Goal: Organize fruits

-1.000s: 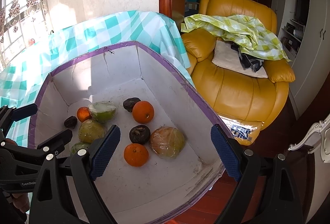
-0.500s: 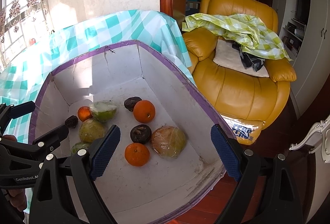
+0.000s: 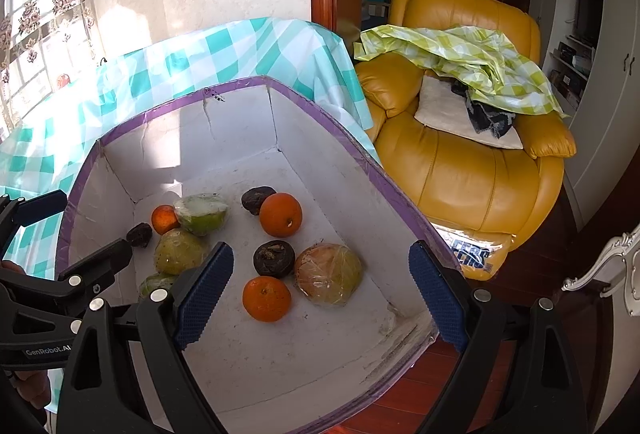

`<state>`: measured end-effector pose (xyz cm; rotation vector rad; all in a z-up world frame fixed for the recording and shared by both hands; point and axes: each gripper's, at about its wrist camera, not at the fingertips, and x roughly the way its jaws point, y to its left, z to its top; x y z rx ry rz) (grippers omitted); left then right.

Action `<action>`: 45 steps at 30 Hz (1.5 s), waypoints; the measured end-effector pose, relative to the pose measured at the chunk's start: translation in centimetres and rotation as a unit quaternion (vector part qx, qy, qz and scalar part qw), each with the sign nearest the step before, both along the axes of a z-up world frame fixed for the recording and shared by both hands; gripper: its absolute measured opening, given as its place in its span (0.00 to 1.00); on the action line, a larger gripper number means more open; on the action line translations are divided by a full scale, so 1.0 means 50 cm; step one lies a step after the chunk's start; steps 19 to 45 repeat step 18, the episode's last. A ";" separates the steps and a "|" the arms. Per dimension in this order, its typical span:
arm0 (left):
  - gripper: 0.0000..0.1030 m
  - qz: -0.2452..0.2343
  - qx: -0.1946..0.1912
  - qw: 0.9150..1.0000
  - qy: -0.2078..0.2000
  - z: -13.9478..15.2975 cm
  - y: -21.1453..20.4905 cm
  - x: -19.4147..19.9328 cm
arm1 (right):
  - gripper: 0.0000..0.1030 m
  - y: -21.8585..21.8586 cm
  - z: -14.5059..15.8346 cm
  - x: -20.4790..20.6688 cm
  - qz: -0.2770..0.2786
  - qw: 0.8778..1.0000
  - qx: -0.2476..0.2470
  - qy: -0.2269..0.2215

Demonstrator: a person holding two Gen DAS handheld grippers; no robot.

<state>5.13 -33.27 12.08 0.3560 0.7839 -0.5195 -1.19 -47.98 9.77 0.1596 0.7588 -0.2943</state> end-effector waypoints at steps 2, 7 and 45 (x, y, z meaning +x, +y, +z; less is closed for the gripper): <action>0.98 -0.003 -0.001 1.000 0.002 -0.001 -0.002 -0.001 | 0.84 0.000 0.000 0.000 0.000 1.000 0.001 0.000; 0.98 -0.016 -0.035 0.999 0.019 -0.002 0.001 0.000 | 0.84 -0.004 0.000 -0.002 -0.002 1.000 0.001 -0.002; 0.98 -0.026 -0.111 0.993 0.021 0.068 0.058 -0.017 | 0.84 -0.001 0.048 -0.035 -0.008 0.999 0.006 -0.042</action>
